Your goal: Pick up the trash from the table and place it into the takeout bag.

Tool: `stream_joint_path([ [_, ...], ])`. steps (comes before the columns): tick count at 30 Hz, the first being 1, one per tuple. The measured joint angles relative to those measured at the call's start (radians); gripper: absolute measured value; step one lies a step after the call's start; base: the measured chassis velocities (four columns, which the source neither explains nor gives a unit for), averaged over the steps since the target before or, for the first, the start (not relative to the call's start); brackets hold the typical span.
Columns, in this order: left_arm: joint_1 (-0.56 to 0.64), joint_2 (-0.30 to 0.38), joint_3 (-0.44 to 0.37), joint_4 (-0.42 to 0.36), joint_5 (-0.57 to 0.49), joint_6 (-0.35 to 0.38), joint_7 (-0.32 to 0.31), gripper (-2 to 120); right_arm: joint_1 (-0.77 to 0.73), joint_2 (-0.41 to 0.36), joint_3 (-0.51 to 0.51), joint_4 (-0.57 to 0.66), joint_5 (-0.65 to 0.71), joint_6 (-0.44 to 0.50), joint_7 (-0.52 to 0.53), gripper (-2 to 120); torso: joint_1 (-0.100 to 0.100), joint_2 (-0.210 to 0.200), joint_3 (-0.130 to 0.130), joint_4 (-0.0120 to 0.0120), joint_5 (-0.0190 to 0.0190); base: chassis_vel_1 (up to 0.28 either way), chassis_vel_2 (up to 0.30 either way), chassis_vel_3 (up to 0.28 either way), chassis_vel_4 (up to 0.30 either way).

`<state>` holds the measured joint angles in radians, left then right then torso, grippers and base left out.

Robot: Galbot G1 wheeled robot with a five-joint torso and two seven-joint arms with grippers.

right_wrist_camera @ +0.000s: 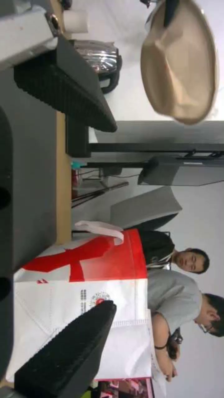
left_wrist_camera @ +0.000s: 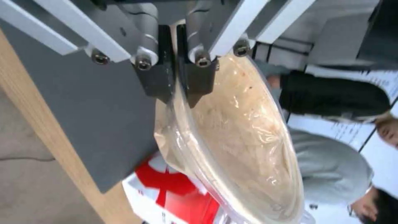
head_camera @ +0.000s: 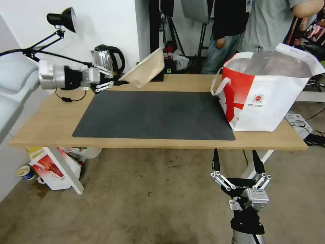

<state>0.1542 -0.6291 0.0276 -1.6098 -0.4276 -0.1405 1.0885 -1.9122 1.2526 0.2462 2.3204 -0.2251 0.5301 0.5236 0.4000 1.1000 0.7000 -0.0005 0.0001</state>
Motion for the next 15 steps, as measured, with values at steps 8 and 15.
stream_joint_path([
  [8, -0.103, -0.079, 0.087, 0.041, 0.008, 0.001, -0.006, 1, 0.0, 0.0, 0.0, 0.0, 0.0, 0.0, 0.0, 100, 0.0, 0.0, 0.0, 0.0004, 0.0, 0.0, 0.0, 0.0, 0.0],
  [15, -0.189, -0.139, 0.141, 0.073, 0.027, 0.002, -0.009, 1, 0.0, 0.0, 0.0, 0.0, 0.0, 0.0, 0.0, 100, 0.0, 0.0, 0.0, 0.0005, 0.0002, 0.0, 0.0, 0.0, 0.0],
])
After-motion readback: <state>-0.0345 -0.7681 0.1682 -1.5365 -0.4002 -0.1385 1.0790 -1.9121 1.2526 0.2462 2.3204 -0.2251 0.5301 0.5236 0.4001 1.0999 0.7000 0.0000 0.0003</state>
